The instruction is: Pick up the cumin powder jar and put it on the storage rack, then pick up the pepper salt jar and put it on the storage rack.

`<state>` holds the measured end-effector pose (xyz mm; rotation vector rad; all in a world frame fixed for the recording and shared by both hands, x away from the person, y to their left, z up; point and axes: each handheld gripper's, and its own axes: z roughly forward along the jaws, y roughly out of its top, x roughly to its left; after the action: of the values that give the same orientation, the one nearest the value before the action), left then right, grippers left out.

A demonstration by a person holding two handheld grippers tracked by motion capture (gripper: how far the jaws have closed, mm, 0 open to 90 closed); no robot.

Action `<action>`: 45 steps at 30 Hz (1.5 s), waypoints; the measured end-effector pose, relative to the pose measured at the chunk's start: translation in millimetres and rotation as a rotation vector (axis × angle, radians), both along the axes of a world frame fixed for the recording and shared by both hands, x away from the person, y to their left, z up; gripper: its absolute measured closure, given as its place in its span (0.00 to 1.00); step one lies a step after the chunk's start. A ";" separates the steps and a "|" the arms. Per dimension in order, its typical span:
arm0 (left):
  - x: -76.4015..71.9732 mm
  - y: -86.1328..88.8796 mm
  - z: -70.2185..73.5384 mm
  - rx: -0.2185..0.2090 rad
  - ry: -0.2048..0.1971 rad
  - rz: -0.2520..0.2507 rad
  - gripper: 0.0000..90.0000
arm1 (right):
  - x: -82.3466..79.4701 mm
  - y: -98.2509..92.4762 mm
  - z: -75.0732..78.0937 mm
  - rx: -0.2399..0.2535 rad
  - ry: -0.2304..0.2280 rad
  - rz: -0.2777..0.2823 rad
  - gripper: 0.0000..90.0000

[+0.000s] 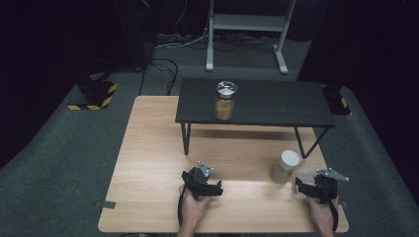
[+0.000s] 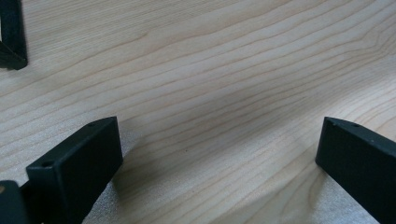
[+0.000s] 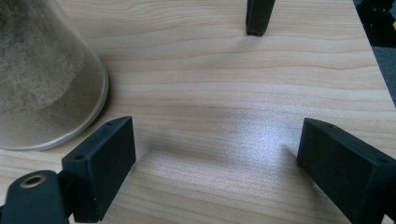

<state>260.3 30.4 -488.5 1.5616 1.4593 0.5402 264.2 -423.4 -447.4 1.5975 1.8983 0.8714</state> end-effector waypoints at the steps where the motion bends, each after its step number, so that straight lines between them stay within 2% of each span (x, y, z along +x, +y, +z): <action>1: 0.1 0.2 0.1 0.001 0.000 -0.001 0.00 | 0.0 0.0 0.0 0.000 0.000 0.000 0.12; 35: 0.1 0.8 0.3 0.000 0.001 -0.003 0.01 | 1.4 3.9 0.7 -0.029 0.005 0.014 0.11; 42: 0.2 0.8 0.4 0.000 0.001 -0.002 0.01 | 2.6 1.8 1.2 -0.024 0.011 0.032 0.07; 45: 0.2 0.8 0.4 0.000 0.001 -0.003 0.01 | 1.9 2.2 1.7 -0.037 0.015 0.052 0.06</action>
<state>260.5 31.2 -488.1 1.5641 1.4580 0.5380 266.1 -421.1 -445.7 1.5434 1.9627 0.8433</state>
